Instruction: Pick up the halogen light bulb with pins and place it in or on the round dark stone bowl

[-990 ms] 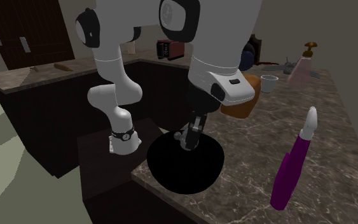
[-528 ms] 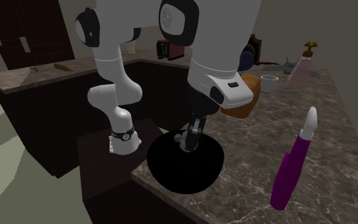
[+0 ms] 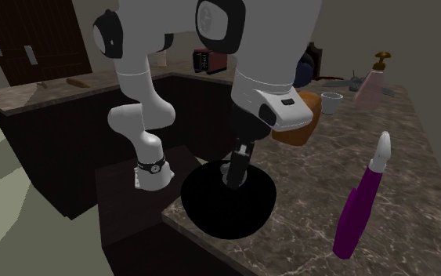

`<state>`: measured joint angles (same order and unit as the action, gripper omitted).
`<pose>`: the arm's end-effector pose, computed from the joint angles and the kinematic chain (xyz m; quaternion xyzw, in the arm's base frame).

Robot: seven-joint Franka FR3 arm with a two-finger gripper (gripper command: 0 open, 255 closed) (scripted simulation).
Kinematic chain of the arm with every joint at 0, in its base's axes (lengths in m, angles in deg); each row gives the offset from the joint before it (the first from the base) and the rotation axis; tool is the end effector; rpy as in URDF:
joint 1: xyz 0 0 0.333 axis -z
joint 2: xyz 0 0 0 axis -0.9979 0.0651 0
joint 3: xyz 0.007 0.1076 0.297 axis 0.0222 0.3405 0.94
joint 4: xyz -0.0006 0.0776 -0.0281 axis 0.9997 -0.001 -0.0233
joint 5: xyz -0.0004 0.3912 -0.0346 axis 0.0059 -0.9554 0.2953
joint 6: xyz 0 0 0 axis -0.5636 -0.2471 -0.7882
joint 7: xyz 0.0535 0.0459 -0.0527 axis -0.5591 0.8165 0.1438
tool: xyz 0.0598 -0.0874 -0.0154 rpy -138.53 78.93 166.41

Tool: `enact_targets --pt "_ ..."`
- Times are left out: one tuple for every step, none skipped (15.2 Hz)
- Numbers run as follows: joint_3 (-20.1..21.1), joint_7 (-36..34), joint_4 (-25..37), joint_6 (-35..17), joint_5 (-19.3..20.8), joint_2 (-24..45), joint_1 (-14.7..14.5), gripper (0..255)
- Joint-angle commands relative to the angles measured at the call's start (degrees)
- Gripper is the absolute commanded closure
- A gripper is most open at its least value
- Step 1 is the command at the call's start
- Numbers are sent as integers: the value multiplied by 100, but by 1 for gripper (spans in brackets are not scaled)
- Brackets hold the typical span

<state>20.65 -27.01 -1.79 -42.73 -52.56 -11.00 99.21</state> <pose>0.5741 0.0924 0.5437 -0.9186 -0.3805 0.1062 0.0139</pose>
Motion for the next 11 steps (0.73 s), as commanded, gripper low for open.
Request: enact_targets --pt "21 -44 496 353 57 159 -55 0" --pt "32 -68 827 583 99 271 -94 0" --pt "41 -88 1106 772 137 370 -132 0" --pt "40 -88 1106 772 137 370 -132 0" --pt "39 -87 1104 771 137 369 -132 0" --pt "40 -88 1106 771 137 370 -133 0" --pt "40 -88 1106 772 137 370 -133 0" --pt "40 -88 1106 772 137 370 -133 0" --pt "40 -88 1106 772 137 370 -133 0" --pt "40 -88 1106 772 137 370 -133 0" --pt "40 -88 1106 772 137 370 -133 0"
